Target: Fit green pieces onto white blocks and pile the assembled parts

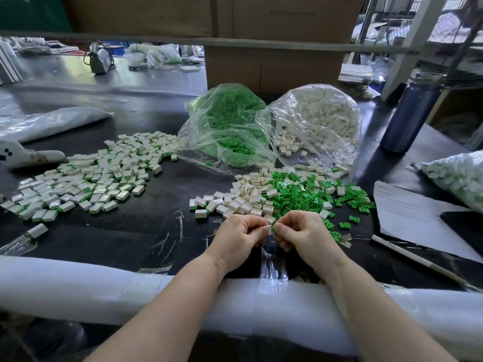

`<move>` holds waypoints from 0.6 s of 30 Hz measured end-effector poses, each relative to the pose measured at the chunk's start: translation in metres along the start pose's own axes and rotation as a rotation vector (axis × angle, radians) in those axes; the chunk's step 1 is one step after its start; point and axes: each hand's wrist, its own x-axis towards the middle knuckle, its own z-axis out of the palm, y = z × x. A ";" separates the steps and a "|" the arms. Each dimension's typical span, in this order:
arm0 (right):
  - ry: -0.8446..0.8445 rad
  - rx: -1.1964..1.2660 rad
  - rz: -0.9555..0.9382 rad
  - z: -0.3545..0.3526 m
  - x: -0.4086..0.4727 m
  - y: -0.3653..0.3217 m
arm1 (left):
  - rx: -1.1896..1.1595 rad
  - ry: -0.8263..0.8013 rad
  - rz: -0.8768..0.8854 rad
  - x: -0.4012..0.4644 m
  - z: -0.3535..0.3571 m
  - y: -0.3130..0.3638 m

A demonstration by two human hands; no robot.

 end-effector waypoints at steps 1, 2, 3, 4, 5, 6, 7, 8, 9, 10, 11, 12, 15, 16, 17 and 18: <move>0.009 0.003 -0.008 0.001 0.000 0.000 | -0.001 0.004 0.003 0.000 0.000 0.001; 0.025 0.015 -0.018 0.001 0.001 0.000 | -0.003 0.015 0.009 0.000 0.002 0.001; 0.044 0.040 -0.025 0.002 0.001 0.000 | -0.004 0.034 0.017 0.001 0.003 0.002; 0.062 0.080 -0.027 0.002 0.001 0.000 | -0.003 0.058 0.026 0.002 0.004 0.002; 0.075 0.126 -0.021 0.002 0.001 0.000 | -0.005 0.079 0.036 0.002 0.006 0.003; 0.086 0.161 -0.014 0.002 0.002 0.001 | -0.009 0.089 0.042 0.002 0.006 0.003; 0.098 0.180 -0.010 0.001 0.002 0.002 | -0.015 0.086 0.046 0.002 0.007 0.002; 0.110 0.188 -0.009 0.001 0.002 0.002 | -0.011 0.077 0.046 0.002 0.007 0.002; 0.120 0.192 -0.011 0.001 0.002 0.003 | 0.010 0.070 0.049 0.001 0.006 0.001; 0.122 0.194 -0.011 0.000 0.003 0.003 | 0.043 0.074 0.057 0.001 0.006 0.001; 0.116 0.203 -0.008 0.000 0.003 0.002 | 0.073 0.091 0.067 0.001 0.006 0.000; 0.102 0.222 -0.003 0.000 0.003 0.002 | 0.085 0.118 0.076 0.001 0.005 0.000; 0.068 0.288 0.007 -0.002 0.002 0.001 | 0.051 0.165 0.066 0.003 0.005 -0.001; 0.070 0.283 0.004 -0.002 0.001 0.001 | 0.032 0.155 0.057 0.004 0.005 -0.002; 0.078 0.268 0.003 -0.001 0.001 0.001 | 0.013 0.139 0.048 0.004 0.004 -0.002; 0.088 0.251 0.007 -0.001 0.001 0.001 | -0.003 0.126 0.040 0.004 0.004 -0.002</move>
